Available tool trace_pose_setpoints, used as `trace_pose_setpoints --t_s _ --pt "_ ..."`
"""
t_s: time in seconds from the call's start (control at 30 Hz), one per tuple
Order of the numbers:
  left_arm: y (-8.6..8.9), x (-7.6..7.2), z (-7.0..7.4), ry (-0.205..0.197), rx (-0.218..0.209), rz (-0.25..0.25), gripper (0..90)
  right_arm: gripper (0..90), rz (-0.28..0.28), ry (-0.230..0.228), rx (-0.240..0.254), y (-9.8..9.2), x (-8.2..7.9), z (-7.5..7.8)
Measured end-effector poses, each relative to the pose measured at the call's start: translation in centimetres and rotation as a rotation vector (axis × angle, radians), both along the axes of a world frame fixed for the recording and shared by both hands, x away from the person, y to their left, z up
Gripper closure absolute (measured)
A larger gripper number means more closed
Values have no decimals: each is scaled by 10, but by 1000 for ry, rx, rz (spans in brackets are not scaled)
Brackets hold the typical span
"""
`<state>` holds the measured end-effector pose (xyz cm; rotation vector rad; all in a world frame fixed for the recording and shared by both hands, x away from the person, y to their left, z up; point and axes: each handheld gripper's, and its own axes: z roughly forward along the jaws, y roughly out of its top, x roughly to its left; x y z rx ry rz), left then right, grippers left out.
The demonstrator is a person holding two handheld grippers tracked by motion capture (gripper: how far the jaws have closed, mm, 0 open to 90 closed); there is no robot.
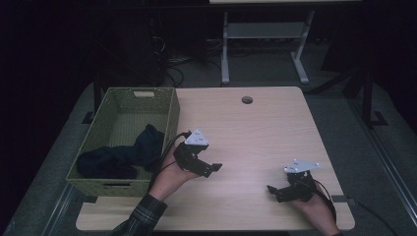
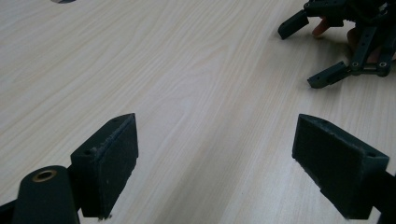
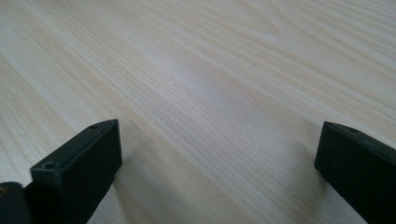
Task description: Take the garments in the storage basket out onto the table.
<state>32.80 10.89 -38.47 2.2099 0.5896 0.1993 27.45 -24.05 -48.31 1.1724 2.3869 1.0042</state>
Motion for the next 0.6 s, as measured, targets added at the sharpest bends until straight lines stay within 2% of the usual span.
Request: trace_pose_setpoints --t_s 0.1,0.2,0.43,0.53,0.6 --pt "1 2 5 -1 -9 1 142 4 -1 1 3 0 0 0" --pt "4 5 10 -5 0 -2 142 4 1 -2 -1 0 0 0" --pt "10 10 16 11 -21 13 143 4 0 0 4 0 0 0" --pt "13 13 19 21 -2 -1 150 4 1 1 -2 0 0 0" --pt "15 14 22 43 6 -12 163 4 2 0 -2 0 0 0"
